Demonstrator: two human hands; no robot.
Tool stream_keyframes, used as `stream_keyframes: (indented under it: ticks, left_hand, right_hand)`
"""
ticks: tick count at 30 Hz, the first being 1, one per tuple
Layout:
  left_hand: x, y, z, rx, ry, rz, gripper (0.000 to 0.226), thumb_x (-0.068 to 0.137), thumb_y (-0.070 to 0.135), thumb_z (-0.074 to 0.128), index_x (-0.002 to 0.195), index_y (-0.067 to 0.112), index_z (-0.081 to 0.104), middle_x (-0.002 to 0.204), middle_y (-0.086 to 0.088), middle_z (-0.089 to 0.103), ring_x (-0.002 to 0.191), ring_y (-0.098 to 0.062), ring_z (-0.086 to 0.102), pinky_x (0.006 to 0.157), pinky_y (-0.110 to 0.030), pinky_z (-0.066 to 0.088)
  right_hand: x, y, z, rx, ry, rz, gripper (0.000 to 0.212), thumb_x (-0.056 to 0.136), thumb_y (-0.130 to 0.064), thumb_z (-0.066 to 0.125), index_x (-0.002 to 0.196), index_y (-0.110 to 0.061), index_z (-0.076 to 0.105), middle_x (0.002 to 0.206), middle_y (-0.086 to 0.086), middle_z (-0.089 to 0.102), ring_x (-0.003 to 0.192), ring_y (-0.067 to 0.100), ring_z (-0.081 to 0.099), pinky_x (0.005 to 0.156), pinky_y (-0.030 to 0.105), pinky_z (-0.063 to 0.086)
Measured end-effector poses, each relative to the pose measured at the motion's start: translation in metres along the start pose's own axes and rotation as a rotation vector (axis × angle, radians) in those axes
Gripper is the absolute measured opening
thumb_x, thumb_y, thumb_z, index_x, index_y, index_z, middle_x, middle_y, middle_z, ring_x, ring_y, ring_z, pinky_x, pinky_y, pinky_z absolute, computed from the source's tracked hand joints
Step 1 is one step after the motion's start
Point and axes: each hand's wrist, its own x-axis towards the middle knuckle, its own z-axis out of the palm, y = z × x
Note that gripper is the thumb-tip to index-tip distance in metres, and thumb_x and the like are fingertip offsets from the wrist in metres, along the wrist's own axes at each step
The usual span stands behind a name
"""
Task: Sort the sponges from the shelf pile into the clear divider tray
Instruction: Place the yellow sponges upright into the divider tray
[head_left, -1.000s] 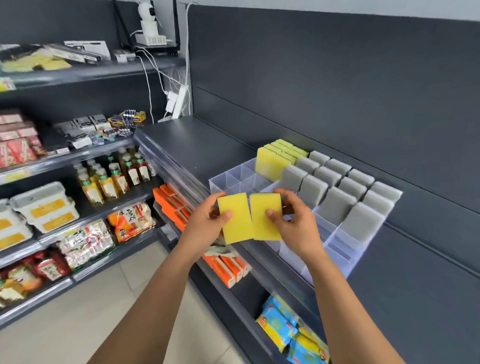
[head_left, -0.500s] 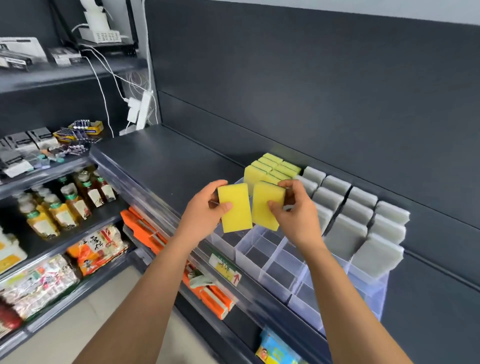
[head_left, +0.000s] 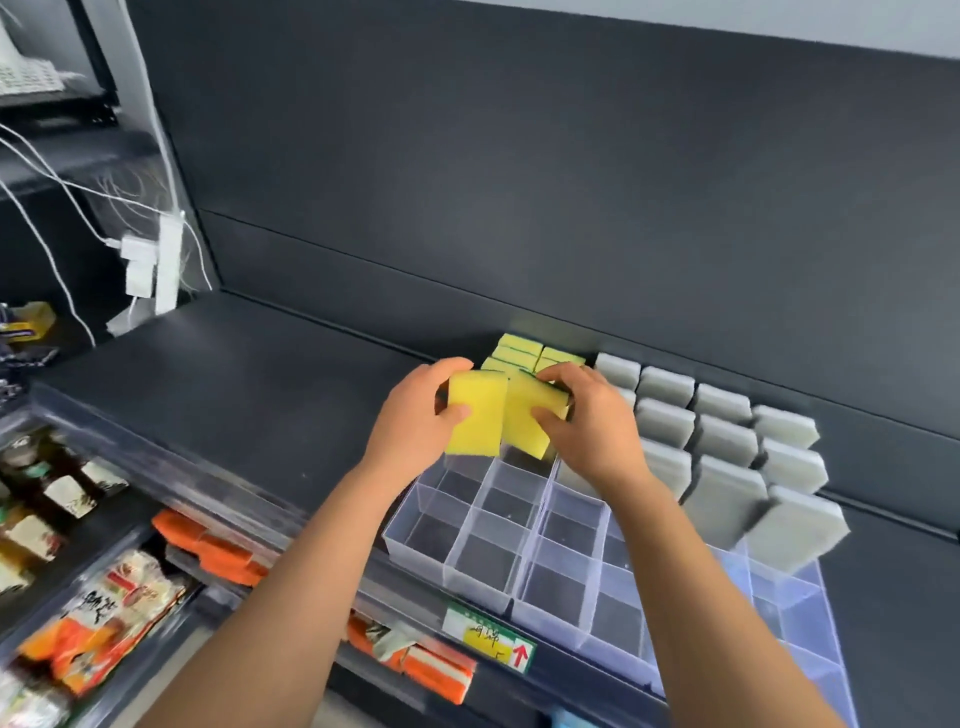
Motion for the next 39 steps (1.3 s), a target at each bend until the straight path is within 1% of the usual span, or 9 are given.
stream_keyframes:
  ticks: [6,9,13,18,22,26,30,35,39]
  left_hand:
    - [0.019,-0.01,0.003,0.044,-0.088,0.077,0.046,0.087,0.011,0.061,0.128,0.029,0.049,0.123,0.005,0.052,0.106,-0.016,0.051,0.088,-0.031,0.046]
    - [0.025,-0.014,0.008,0.059,-0.13,0.096,0.045,0.088,0.011,0.059,0.128,0.03,0.049,0.123,0.005,0.051,0.106,-0.015,0.051,0.086,-0.028,0.044]
    - [0.03,-0.016,0.012,0.063,-0.142,0.123,0.043,0.088,0.011,0.059,0.127,0.028,0.049,0.118,0.006,0.051,0.1,-0.013,0.05,0.08,-0.025,0.043]
    - [0.035,-0.016,0.012,0.067,-0.175,0.159,0.042,0.088,0.01,0.058,0.126,0.027,0.049,0.118,0.007,0.05,0.099,-0.013,0.05,0.08,-0.025,0.043]
    - [0.038,-0.019,0.013,0.06,-0.208,0.17,0.042,0.088,0.01,0.059,0.124,0.027,0.05,0.121,0.008,0.051,0.101,-0.011,0.05,0.082,-0.026,0.044]
    - [0.04,-0.024,0.018,0.122,-0.242,0.185,0.041,0.088,0.007,0.057,0.124,0.026,0.05,0.124,0.007,0.051,0.1,-0.013,0.052,0.082,-0.027,0.045]
    - [0.04,-0.031,0.026,0.232,-0.225,0.196,0.041,0.089,0.004,0.054,0.124,0.024,0.048,0.12,0.004,0.053,0.081,-0.015,0.051,0.068,-0.029,0.044]
    - [0.038,-0.037,0.037,0.384,-0.161,0.244,0.04,0.086,0.004,0.059,0.123,0.017,0.053,0.113,-0.003,0.053,0.1,-0.023,0.051,0.073,-0.038,0.049]
    - [0.041,-0.038,0.042,0.469,-0.092,0.33,0.039,0.073,0.002,0.074,0.109,0.011,0.064,0.101,-0.006,0.057,0.093,-0.026,0.055,0.066,-0.038,0.052]
  right_hand:
    - [0.002,0.002,0.012,-0.175,-0.021,0.055,0.035,0.08,-0.019,0.069,0.113,-0.023,0.061,0.109,0.001,0.064,0.096,0.025,0.055,0.082,0.033,0.043]
    - [0.001,0.006,0.019,-0.328,-0.042,0.07,0.038,0.082,-0.027,0.067,0.118,-0.026,0.057,0.114,-0.002,0.064,0.106,0.024,0.051,0.089,0.034,0.035]
    - [0.0,0.012,0.026,-0.483,-0.058,0.054,0.038,0.081,-0.035,0.067,0.118,-0.025,0.06,0.113,-0.003,0.063,0.112,0.023,0.046,0.09,0.035,0.028]
    - [0.003,0.015,0.037,-0.54,0.021,0.028,0.029,0.067,-0.027,0.079,0.094,-0.019,0.071,0.092,0.001,0.067,0.095,0.028,0.054,0.081,0.039,0.035]
    - [0.004,0.017,0.041,-0.579,0.08,0.034,0.034,0.049,-0.027,0.089,0.078,-0.022,0.072,0.075,-0.002,0.065,0.079,0.027,0.058,0.071,0.038,0.043]
    - [0.007,0.017,0.041,-0.597,0.092,0.009,0.037,0.042,-0.027,0.091,0.074,-0.023,0.071,0.07,-0.004,0.062,0.074,0.025,0.057,0.067,0.036,0.043]
    - [0.005,0.019,0.044,-0.589,0.1,-0.014,0.036,0.045,-0.026,0.09,0.075,-0.022,0.07,0.07,-0.005,0.061,0.074,0.024,0.055,0.065,0.033,0.041]
    - [0.004,0.022,0.044,-0.589,0.103,0.028,0.04,0.046,-0.031,0.089,0.079,-0.02,0.069,0.072,-0.001,0.062,0.074,0.027,0.056,0.067,0.037,0.044]
    - [0.004,0.023,0.044,-0.604,0.108,0.036,0.041,0.044,-0.033,0.09,0.076,-0.019,0.069,0.07,-0.001,0.062,0.073,0.027,0.056,0.066,0.035,0.044]
